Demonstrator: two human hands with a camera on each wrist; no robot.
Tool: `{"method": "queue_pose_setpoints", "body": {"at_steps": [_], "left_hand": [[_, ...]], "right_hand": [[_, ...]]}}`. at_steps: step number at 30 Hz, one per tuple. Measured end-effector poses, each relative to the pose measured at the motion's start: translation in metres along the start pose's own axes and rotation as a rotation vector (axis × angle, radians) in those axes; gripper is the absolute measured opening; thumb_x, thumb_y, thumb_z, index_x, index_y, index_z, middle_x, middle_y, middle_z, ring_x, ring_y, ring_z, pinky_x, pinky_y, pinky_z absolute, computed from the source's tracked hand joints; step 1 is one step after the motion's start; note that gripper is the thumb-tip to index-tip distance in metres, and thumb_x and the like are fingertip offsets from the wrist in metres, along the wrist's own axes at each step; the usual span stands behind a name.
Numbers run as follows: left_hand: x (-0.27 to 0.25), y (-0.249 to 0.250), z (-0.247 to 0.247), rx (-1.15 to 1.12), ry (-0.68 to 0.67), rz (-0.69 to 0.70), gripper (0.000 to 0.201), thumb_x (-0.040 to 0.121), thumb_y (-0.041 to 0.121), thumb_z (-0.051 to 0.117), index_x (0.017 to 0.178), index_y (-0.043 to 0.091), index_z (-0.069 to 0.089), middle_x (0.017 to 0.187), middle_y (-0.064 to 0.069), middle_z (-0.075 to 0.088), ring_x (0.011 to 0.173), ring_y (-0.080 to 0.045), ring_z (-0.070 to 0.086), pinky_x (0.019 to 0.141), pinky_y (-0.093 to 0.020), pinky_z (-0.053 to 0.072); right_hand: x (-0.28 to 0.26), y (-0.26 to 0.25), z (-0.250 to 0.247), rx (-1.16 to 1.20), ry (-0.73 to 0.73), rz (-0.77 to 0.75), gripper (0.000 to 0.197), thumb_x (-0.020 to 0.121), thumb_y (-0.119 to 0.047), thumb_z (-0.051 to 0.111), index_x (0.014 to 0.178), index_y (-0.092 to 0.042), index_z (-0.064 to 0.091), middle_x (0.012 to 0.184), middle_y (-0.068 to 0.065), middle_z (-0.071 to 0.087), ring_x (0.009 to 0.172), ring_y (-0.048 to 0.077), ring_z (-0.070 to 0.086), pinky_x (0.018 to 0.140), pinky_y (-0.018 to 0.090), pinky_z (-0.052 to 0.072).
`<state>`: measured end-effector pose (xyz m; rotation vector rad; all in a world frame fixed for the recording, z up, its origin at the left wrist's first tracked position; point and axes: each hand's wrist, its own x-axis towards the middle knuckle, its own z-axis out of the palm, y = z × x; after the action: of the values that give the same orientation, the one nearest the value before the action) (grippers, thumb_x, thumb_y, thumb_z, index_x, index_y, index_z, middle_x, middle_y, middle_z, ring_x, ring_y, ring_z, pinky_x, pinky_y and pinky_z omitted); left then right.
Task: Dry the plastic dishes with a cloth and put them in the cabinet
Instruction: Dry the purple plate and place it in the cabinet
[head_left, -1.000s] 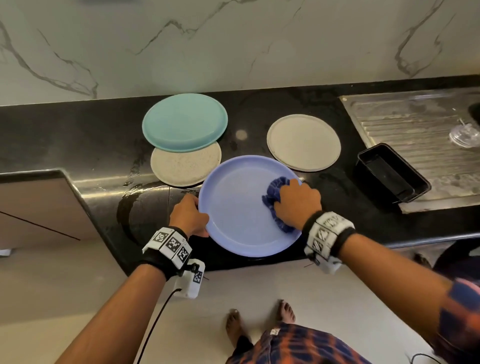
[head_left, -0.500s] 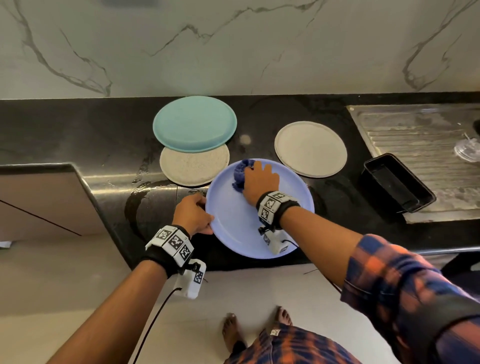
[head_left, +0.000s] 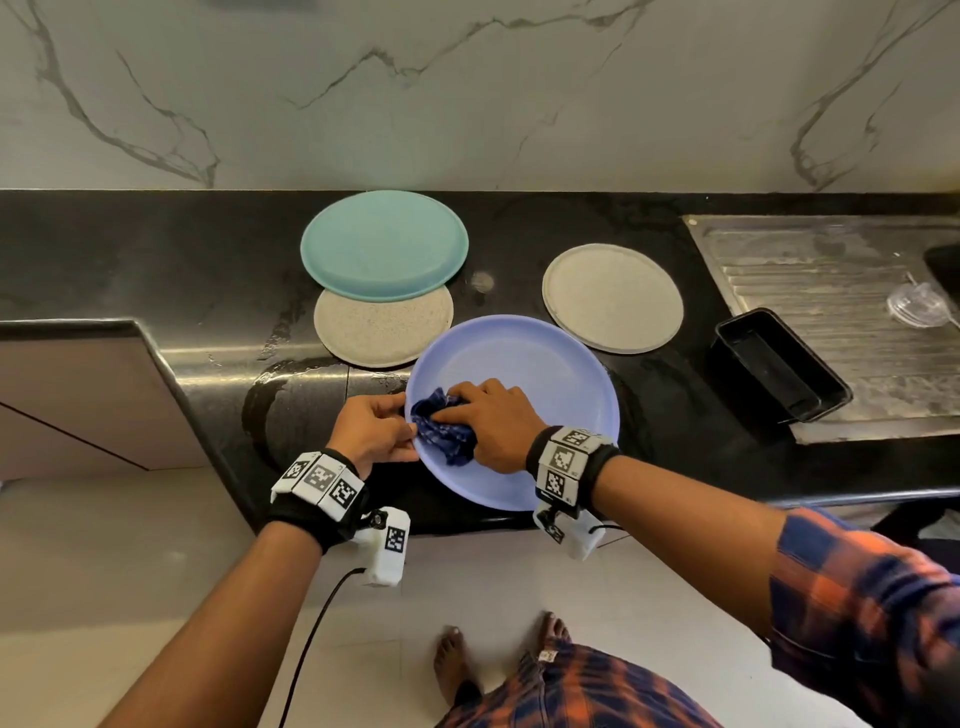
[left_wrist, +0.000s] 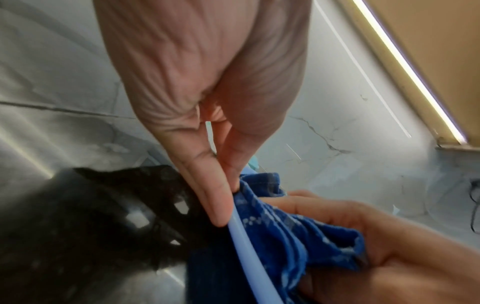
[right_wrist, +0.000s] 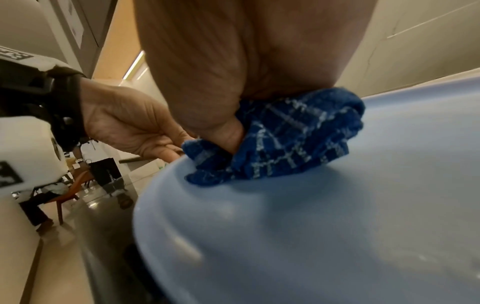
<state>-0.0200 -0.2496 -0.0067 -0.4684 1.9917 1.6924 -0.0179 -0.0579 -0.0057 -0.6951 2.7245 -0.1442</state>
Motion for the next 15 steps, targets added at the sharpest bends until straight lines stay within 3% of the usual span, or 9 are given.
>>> {"method": "queue_pose_setpoints", "body": {"at_steps": [3, 8, 11, 15], "left_hand": [[0.000, -0.001, 0.001, 0.013, 0.015, -0.003, 0.035, 0.090, -0.015, 0.057, 0.117, 0.005, 0.067, 0.076, -0.009, 0.073, 0.068, -0.025, 0.073, 0.061, -0.036, 0.062], [0.005, -0.001, 0.007, 0.055, 0.092, -0.023, 0.045, 0.087, -0.011, 0.064, 0.128, 0.008, 0.064, 0.093, -0.013, 0.075, 0.077, -0.029, 0.075, 0.068, -0.045, 0.062], [0.004, 0.001, 0.011, 0.148, 0.164, 0.007, 0.045, 0.084, -0.011, 0.065, 0.122, 0.014, 0.068, 0.089, -0.010, 0.074, 0.074, -0.027, 0.074, 0.064, -0.042, 0.063], [0.006, 0.003, 0.013, 0.248, 0.208, 0.011, 0.044, 0.080, -0.006, 0.065, 0.116, 0.018, 0.072, 0.084, -0.006, 0.075, 0.066, -0.025, 0.074, 0.064, -0.044, 0.063]], "right_hand": [[-0.007, 0.001, 0.003, 0.007, -0.015, -0.028, 0.057, 0.094, -0.028, 0.060, 0.146, -0.042, 0.042, 0.145, 0.001, 0.042, 0.115, 0.032, 0.043, 0.088, 0.045, 0.040], [-0.031, 0.017, -0.003, 0.035, -0.119, -0.162, 0.052, 0.089, -0.014, 0.065, 0.135, -0.038, 0.059, 0.146, -0.003, 0.044, 0.112, 0.028, 0.045, 0.089, 0.042, 0.042], [-0.057, 0.043, -0.009, 0.015, -0.203, -0.237, 0.051, 0.082, -0.007, 0.064, 0.125, -0.036, 0.068, 0.142, -0.007, 0.049, 0.111, 0.026, 0.046, 0.089, 0.041, 0.044], [-0.080, 0.090, -0.037, -0.188, -0.319, -0.237, 0.046, 0.081, -0.011, 0.062, 0.117, -0.039, 0.071, 0.137, -0.012, 0.054, 0.116, 0.021, 0.048, 0.088, 0.036, 0.045]]}}
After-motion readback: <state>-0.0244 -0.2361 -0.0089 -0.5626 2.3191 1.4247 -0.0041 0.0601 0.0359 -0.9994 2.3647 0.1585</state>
